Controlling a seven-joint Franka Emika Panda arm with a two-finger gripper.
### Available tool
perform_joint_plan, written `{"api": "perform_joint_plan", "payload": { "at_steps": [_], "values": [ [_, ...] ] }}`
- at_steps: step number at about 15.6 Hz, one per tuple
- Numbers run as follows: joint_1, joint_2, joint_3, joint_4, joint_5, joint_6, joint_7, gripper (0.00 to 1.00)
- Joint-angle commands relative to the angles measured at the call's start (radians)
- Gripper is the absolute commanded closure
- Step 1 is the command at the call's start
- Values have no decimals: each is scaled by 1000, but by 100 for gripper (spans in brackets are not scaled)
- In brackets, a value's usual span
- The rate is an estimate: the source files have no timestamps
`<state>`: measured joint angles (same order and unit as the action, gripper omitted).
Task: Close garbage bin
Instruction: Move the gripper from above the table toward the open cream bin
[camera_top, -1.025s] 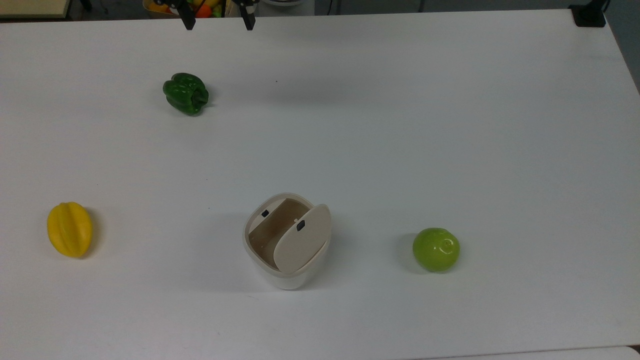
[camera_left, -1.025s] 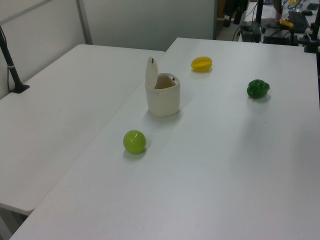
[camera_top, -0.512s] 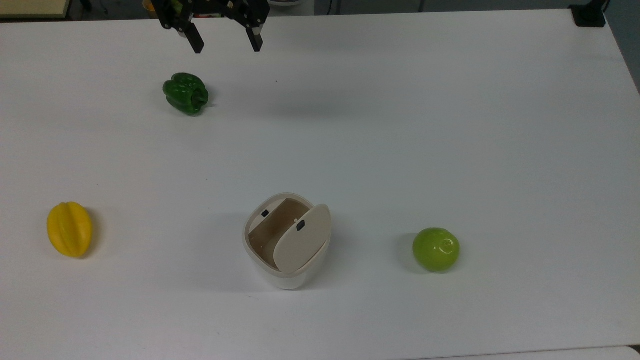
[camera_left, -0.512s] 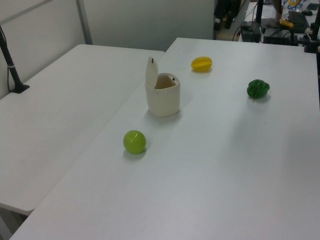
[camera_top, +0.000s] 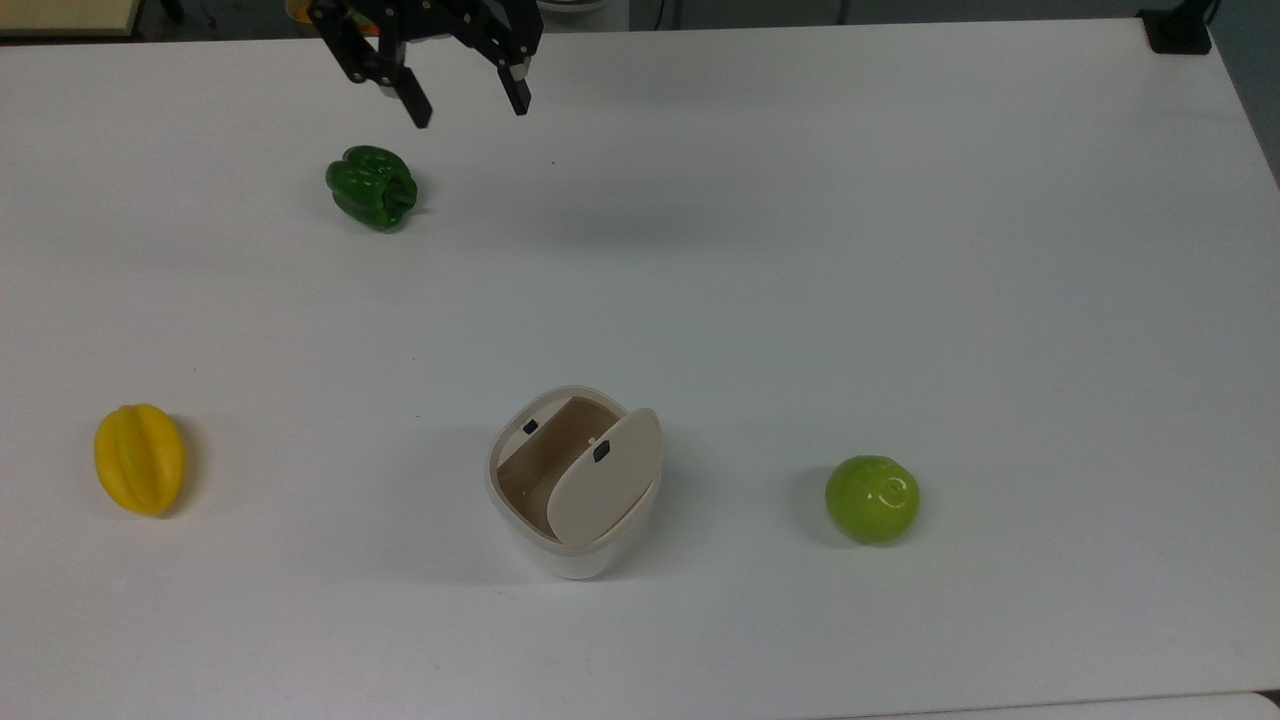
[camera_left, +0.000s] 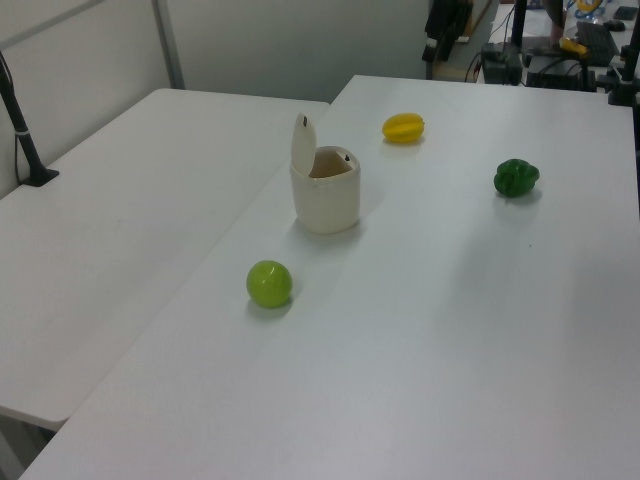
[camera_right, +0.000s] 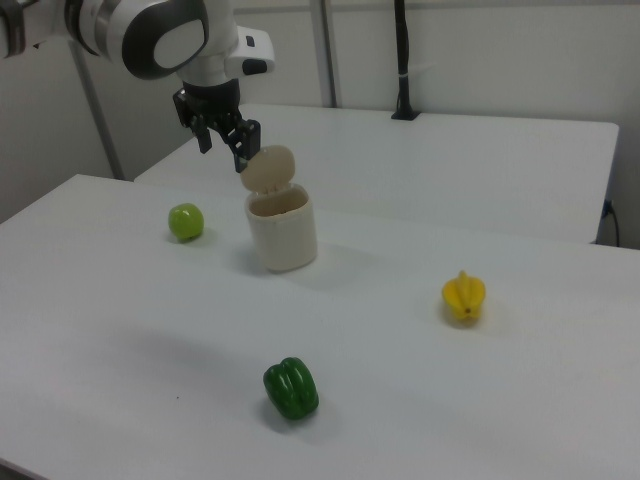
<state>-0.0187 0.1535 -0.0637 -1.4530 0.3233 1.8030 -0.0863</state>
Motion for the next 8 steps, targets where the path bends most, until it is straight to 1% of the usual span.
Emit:
{"api": "perform_joint_plan", "payload": {
  "at_steps": [1, 3, 5, 7, 8],
  "values": [
    [8, 3, -7, -1, 33, 29, -26, 100],
    [14, 26, -5, -3, 30, 108, -24, 100],
    [52, 60, -7, -3, 13, 162, -36, 100],
    [57, 90, -5, -1, 23, 254, -47, 100],
    [71, 97, -5, -1, 23, 304, -68, 100]
  ]
}}
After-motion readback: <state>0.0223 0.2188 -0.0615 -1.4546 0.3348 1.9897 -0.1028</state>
